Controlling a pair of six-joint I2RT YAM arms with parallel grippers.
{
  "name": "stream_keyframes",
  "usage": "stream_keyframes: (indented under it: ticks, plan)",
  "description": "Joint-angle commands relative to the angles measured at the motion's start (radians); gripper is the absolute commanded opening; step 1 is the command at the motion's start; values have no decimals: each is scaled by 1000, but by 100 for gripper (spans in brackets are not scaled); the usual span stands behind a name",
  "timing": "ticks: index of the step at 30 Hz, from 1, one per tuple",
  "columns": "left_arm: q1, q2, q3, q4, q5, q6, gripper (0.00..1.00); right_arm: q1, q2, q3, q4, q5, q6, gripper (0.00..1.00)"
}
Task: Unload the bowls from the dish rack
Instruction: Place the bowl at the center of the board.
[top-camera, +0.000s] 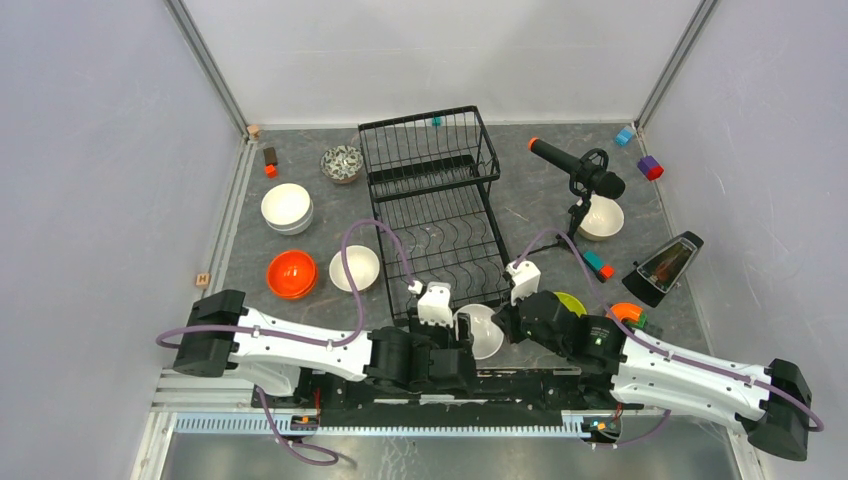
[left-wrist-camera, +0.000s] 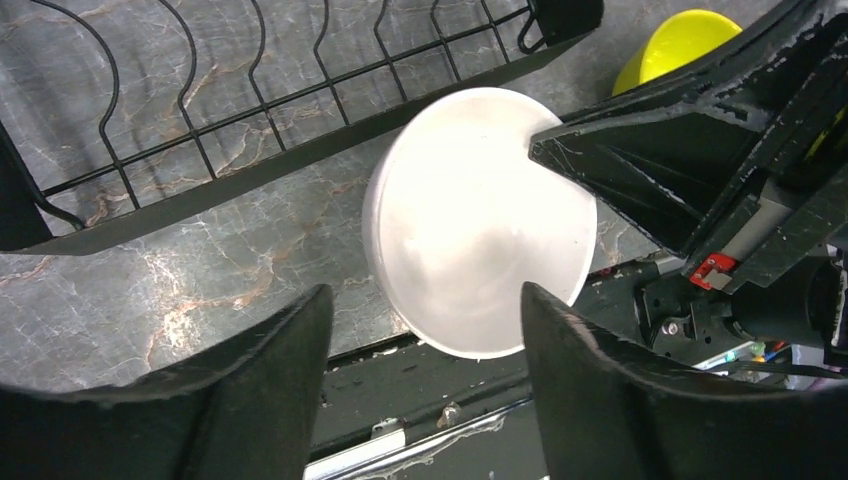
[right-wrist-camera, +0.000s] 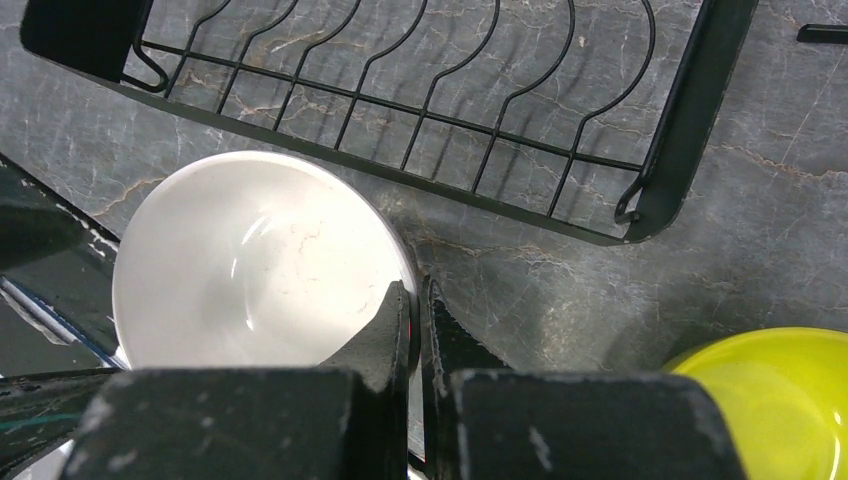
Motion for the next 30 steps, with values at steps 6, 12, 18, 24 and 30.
stream_keyframes:
  ticks: [6, 12, 18, 24, 30]
  plan:
    - [35, 45, 36, -4, 53, 70, 57, 4, -15, 8, 73, 21, 28, 0]
    - [60, 97, 71, -25, 84, 98, 51, 3, -24, 23, 64, 10, 34, 0]
    - [63, 151, 133, -85, 80, 135, 43, 4, -31, 27, 60, -13, 21, 0]
    - [62, 200, 182, -110, 99, 162, 7, 3, -66, 14, 63, -65, 13, 0]
    - [61, 200, 173, -117, 110, 203, 2, 3, -100, 11, 56, -120, -35, 54]
